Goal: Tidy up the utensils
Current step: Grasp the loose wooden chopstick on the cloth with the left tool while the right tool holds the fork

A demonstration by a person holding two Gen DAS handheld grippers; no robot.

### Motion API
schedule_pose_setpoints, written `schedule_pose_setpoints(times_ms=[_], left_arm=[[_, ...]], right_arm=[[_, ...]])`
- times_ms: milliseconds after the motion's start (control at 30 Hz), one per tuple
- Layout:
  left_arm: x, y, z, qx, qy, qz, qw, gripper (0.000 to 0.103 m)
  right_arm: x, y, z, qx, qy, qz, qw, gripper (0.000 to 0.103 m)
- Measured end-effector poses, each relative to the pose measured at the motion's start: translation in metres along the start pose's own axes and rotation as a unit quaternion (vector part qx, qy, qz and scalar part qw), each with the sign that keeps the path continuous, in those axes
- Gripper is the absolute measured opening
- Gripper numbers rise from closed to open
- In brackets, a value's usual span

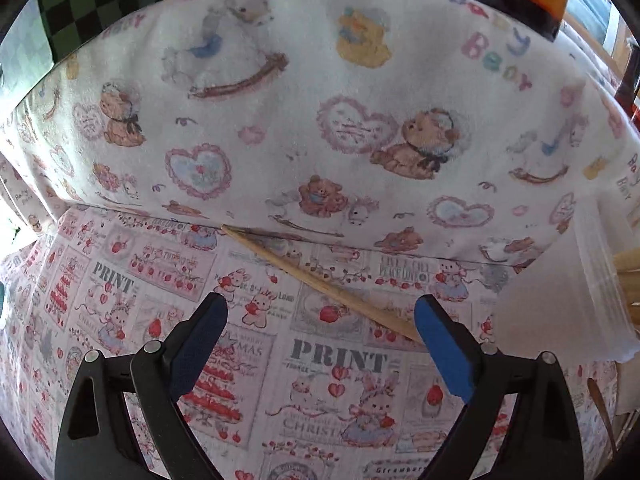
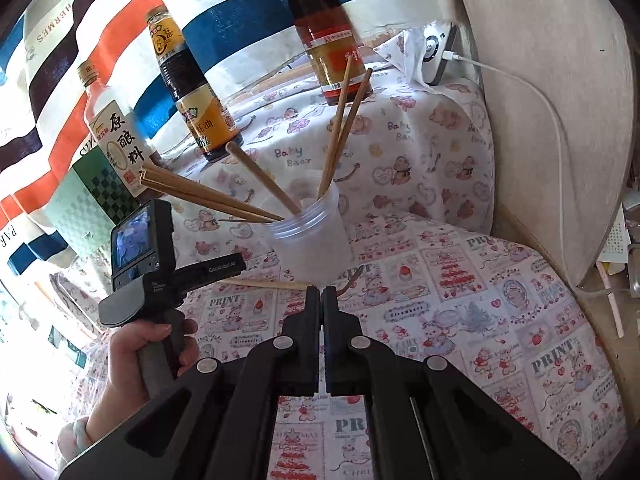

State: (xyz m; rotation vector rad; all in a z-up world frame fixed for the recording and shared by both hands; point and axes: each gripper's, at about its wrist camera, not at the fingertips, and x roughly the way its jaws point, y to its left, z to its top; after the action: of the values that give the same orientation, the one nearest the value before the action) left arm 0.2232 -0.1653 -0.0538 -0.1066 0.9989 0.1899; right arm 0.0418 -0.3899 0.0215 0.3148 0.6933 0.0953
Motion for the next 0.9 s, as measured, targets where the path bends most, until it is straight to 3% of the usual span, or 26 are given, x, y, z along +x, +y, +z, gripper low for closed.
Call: schedule_pose_setpoints(times_ms=[100,200,300,467,600,733,900], left_arm=[[0.011,-0.009,-0.002,0.017,0.005,0.021,0.9996,0.095],[0.021,-0.001,0.000,-0.004,0.020,0.035,0.9992,0.097],[0.026,0.006,0.001,-0.004,0.021,0.015,0.9997,0.096],[0.012,0.021,-0.011,0.038,0.022,-0.013,0.9989,0.077],[-0.003,0.042,-0.037,0.062,0.025,-0.030,0.9973,0.073],[-0.015,0.068,-0.054,0.071,0.012,-0.035,0.9968,0.046],[-0.027,0.105,-0.077,0.063,-0.002,-0.045,0.9970,0.024]], right_arm=[[0.001,0.002,0.000,-0.007,0.002,-0.002,1.000,0.002],[0.003,0.003,-0.001,-0.010,0.003,-0.010,1.000,0.002],[0.004,0.007,-0.001,-0.022,0.007,-0.012,1.000,0.002],[0.005,0.013,-0.003,-0.034,0.015,0.002,0.999,0.002],[0.004,0.015,-0.005,-0.033,0.026,0.026,0.999,0.002],[0.005,0.020,-0.008,-0.040,0.033,0.037,0.998,0.002],[0.019,0.030,-0.016,-0.059,0.059,0.026,0.996,0.002]])
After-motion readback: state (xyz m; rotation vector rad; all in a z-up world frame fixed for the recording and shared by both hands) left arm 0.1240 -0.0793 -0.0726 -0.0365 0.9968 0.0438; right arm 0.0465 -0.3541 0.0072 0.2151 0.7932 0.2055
